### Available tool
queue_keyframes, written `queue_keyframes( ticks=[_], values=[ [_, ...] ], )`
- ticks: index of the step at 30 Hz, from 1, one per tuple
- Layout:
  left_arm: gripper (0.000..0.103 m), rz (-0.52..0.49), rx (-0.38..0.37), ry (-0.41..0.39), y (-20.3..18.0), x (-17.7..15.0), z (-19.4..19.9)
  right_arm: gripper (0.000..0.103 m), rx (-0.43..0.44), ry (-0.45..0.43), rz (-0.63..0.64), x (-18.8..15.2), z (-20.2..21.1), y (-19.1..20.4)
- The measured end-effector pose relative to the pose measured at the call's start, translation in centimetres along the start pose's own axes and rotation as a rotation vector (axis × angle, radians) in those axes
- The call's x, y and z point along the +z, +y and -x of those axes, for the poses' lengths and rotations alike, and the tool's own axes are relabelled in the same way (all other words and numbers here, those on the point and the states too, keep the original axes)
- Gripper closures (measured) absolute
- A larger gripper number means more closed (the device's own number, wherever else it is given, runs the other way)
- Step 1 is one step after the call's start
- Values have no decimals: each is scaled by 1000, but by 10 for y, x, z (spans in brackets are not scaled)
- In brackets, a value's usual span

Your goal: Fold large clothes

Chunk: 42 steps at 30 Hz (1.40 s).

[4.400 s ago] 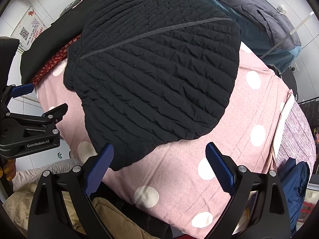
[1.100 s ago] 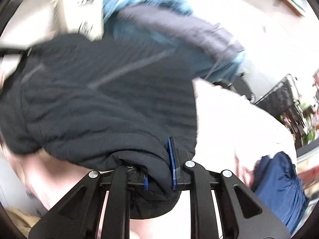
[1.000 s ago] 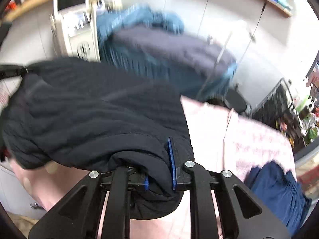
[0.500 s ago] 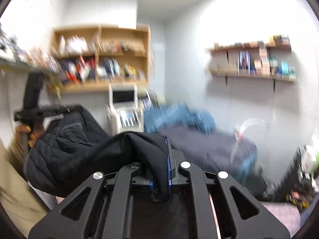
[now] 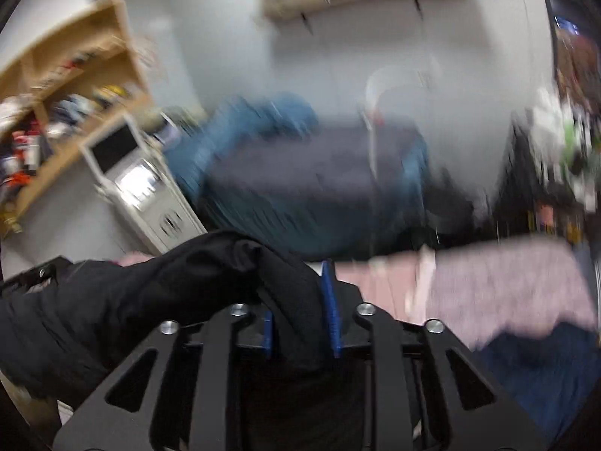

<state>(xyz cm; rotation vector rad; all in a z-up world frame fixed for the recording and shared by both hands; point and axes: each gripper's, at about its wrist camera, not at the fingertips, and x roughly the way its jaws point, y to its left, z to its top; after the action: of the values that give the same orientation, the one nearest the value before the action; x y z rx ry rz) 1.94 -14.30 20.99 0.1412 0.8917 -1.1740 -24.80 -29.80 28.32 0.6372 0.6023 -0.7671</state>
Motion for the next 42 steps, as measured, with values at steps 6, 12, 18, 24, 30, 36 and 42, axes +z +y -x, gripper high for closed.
queue_keyframes(
  ticks=[6,12,18,24,30,36,42],
  values=[
    [9,81,289,322,85,-112,-151,6,-97,360,-389,-117,-128,-65],
    [7,104,453,392,127,-185,-140,6,-236,496,-286,-187,-130,-69],
    [7,84,649,435,166,-217,-121,6,-272,519,-195,-191,-134,-71],
    [6,42,714,427,177,-226,-106,6,-179,545,-168,-195,-162,-59],
    [6,197,687,453,191,-258,-89,6,-174,625,-128,-230,-168,-54],
    [6,195,688,502,191,-292,-94,6,-217,652,-124,-246,-166,-69],
    [6,51,760,589,182,-324,-124,6,-243,648,-77,-251,-161,-69]
  ],
)
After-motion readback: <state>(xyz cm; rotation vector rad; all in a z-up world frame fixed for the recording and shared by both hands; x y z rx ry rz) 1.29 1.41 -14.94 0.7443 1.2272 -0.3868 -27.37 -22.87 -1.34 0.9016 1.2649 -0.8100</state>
